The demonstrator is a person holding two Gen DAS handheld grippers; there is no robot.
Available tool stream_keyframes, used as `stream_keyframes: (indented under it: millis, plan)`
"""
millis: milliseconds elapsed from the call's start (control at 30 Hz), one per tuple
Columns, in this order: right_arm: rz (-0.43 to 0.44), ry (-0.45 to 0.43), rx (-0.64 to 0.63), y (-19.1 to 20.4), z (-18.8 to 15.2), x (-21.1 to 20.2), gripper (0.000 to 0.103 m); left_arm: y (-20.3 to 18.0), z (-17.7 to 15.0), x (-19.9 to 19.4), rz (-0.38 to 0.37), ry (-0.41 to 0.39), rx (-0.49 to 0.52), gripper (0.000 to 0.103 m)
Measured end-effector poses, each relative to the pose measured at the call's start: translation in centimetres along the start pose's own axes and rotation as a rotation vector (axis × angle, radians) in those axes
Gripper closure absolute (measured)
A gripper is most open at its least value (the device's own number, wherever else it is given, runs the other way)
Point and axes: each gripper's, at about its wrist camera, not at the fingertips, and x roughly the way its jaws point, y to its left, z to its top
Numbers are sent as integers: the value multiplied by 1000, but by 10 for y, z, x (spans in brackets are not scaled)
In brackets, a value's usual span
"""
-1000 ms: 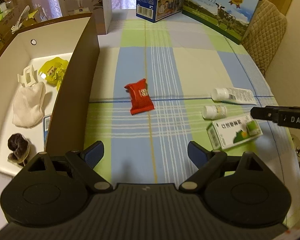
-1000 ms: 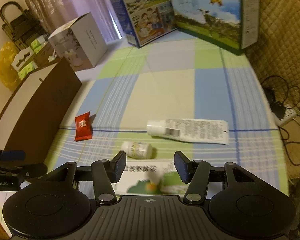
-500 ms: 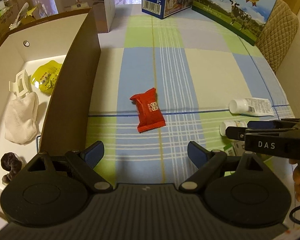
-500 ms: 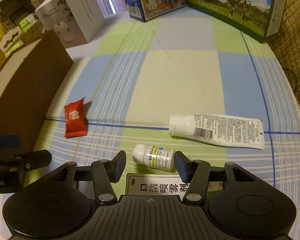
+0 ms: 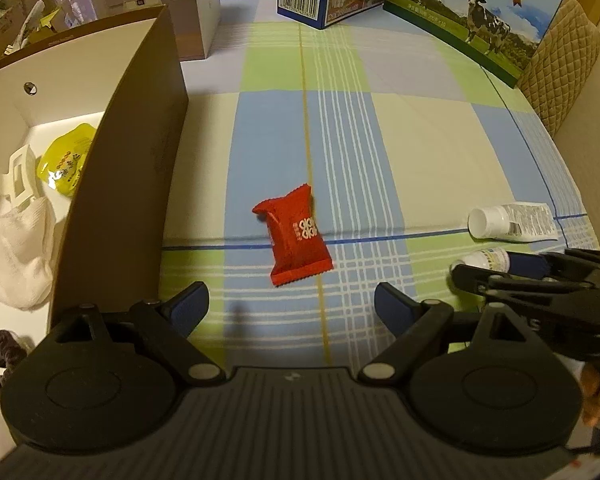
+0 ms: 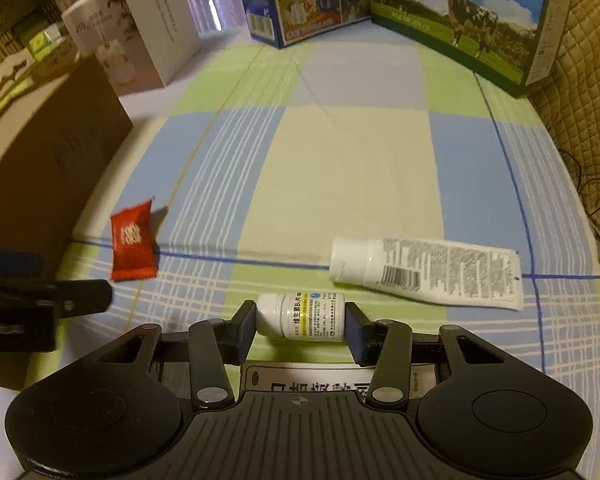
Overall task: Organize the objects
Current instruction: 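Grasp the white pill bottle with the right tool while the left tool grasps the red packet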
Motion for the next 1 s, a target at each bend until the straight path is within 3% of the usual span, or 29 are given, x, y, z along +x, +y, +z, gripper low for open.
stream_keyframes:
  millis: [200, 567, 933, 1000]
  plan:
    - [23, -68, 32, -15, 11, -25, 60, -3, 13, 13, -2, 3, -9, 21]
    - [-22, -102, 112, -53, 14, -38, 60, -1, 31, 51, 6, 37, -22, 52]
    - [-28, -93, 143, -63, 8, -40, 60, 1, 30, 65, 14, 51, -32, 61]
    - [-23, -96, 139, -61, 7, -41, 60, 1, 28, 64, 24, 46, -29, 67]
